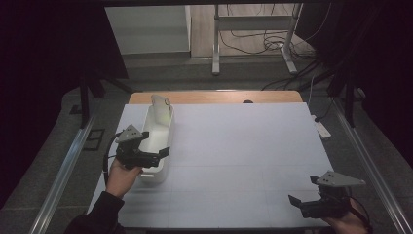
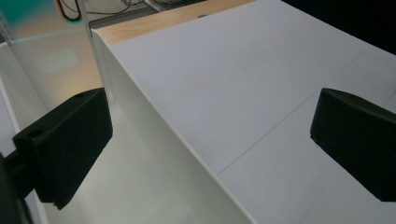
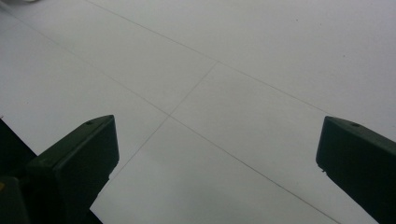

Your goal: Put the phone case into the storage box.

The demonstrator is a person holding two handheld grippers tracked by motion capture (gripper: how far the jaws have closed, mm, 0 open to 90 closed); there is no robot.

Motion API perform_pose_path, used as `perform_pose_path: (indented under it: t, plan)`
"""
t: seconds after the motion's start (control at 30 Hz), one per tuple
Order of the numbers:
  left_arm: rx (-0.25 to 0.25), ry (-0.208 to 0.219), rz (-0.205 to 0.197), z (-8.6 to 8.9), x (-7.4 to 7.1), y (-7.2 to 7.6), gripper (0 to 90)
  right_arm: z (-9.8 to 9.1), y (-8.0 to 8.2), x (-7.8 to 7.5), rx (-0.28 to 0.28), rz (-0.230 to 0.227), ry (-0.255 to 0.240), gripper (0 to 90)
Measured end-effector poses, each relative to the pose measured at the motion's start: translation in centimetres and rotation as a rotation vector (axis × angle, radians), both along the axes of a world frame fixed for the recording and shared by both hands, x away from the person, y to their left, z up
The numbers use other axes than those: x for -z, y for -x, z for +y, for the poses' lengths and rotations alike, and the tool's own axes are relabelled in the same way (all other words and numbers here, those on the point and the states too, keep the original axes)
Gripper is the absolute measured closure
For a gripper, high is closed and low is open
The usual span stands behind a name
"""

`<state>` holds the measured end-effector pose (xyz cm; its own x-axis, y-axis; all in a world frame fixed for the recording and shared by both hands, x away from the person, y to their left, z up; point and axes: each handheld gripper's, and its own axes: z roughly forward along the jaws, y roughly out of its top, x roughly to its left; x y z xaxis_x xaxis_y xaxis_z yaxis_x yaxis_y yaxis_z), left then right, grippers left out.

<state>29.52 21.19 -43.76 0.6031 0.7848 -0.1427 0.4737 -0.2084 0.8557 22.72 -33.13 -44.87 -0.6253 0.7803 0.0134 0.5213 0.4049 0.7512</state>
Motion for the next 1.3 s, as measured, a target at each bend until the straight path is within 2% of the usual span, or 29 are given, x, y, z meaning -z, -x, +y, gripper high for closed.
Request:
perform_pose_path:
  t: [0.2,0.83,0.93,1.03,1.3]
  plan:
    - [0.003,0.003,0.011,-0.2,0.0,0.6,0.0,0.0,0.0,0.0,0.003,0.000,-0.001,0.0]
    - [0.009,-0.007,-0.014,-0.2,0.0,2.9,0.0,0.0,0.0,0.0,0.008,0.000,0.002,0.0]
    - [0.007,-0.003,-0.014,-0.2,0.0,3.3,0.0,0.0,0.0,0.0,0.008,0.000,0.002,0.0]
    - [0.007,0.007,0.004,-0.1,-0.1,3.6,0.0,0.0,0.0,0.0,0.009,0.000,0.003,0.0]
    - [-0.005,-0.003,0.001,0.2,-0.1,4.6,0.2,0.0,0.0,0.0,0.011,-0.001,0.002,0.0]
